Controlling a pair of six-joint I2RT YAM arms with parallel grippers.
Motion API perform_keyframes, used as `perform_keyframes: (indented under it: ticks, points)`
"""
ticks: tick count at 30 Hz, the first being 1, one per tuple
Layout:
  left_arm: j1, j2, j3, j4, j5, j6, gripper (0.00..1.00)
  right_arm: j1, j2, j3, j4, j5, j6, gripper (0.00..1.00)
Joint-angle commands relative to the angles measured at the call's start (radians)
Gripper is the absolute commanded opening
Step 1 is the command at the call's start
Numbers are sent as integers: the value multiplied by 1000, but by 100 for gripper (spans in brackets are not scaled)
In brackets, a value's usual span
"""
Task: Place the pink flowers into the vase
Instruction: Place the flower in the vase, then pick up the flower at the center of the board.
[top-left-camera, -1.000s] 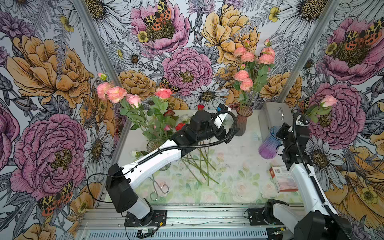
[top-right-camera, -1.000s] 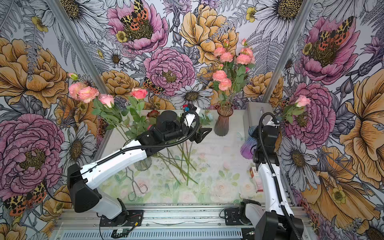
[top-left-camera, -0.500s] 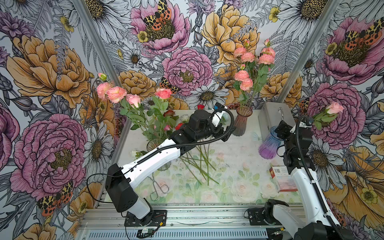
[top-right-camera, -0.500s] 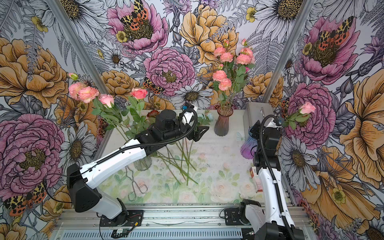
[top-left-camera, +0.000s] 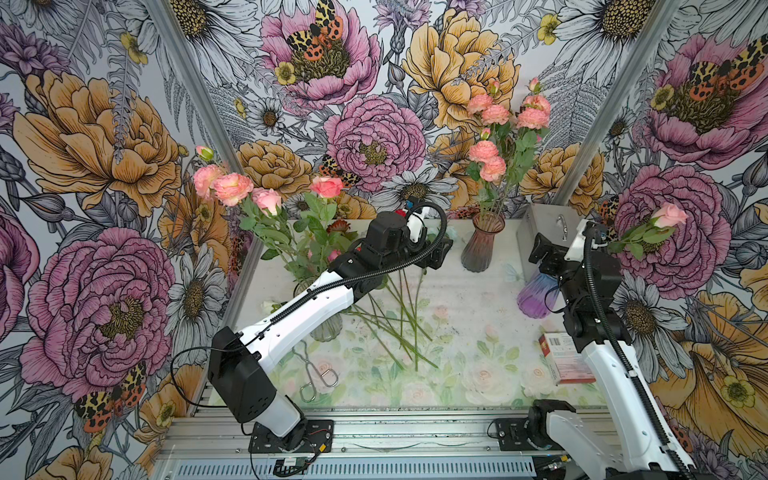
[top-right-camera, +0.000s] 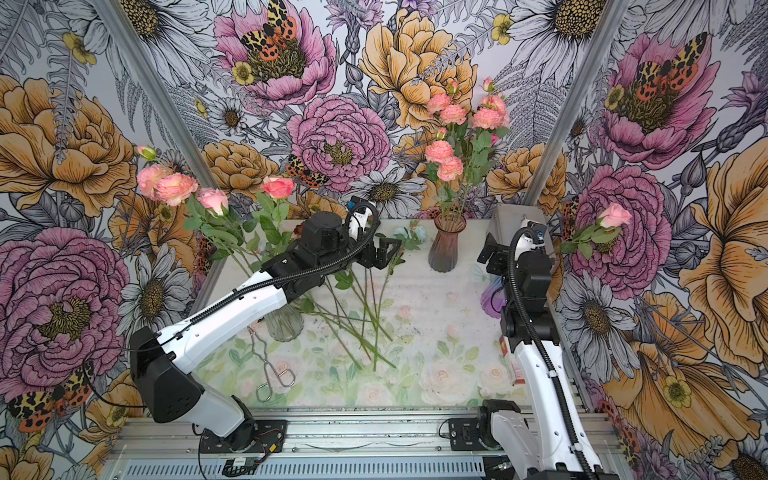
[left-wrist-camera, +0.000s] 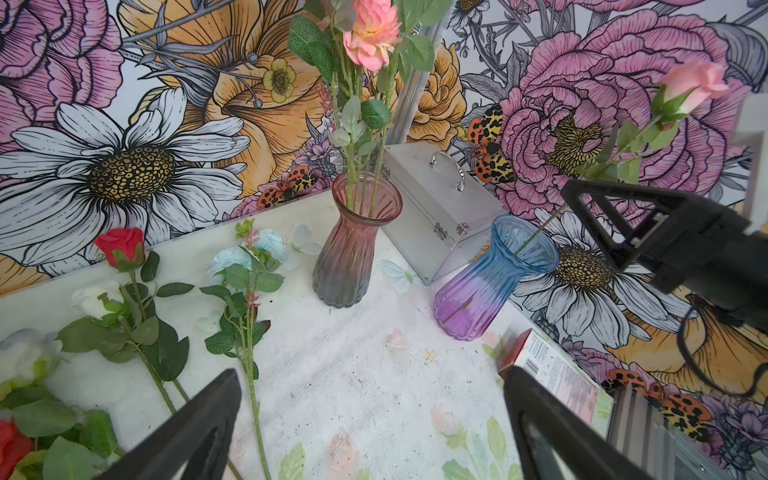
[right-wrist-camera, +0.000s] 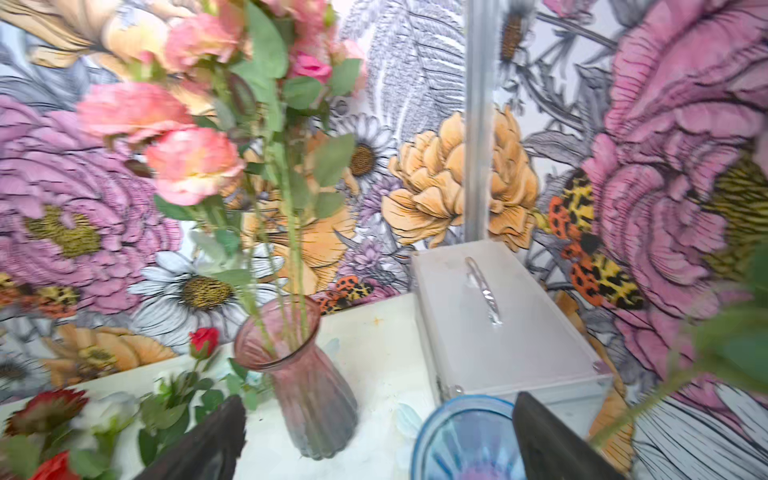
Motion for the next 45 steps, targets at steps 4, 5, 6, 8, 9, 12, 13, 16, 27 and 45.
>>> perform_keyframes:
  ticks: [4, 5, 6, 8, 9, 12, 13, 16, 27, 45]
  points:
    - [37, -61, 32, -34, -48, -104, 98, 96, 37, 56, -36, -202, -34, 99]
    - [47, -61, 40, -66, -61, -136, 98, 114, 47, 59, -35, -199, -34, 99]
    - [55, -60, 46, -104, -71, -169, 98, 128, 54, 59, -36, -191, -33, 99]
    - [79, -61, 40, -183, -66, -245, 95, 145, 67, 60, -36, -175, -31, 99]
    - [83, -64, 28, -214, -60, -271, 94, 149, 72, 59, -36, -172, -29, 99]
    - [85, -94, -45, -291, -99, -355, 91, 154, 90, 65, -34, -180, -18, 99]
    - [84, -106, -82, -299, -107, -396, 90, 155, 98, 70, -32, -186, -14, 99]
    - [71, -129, -189, -300, -140, -516, 86, 157, 128, 88, -30, -193, -3, 99]
    - [16, 4, -286, -344, -309, -917, 80, 162, 139, 124, -19, -235, 2, 99]
    - [149, 308, -237, -343, -276, -1078, 65, 162, 105, 97, -19, -269, -1, 99]
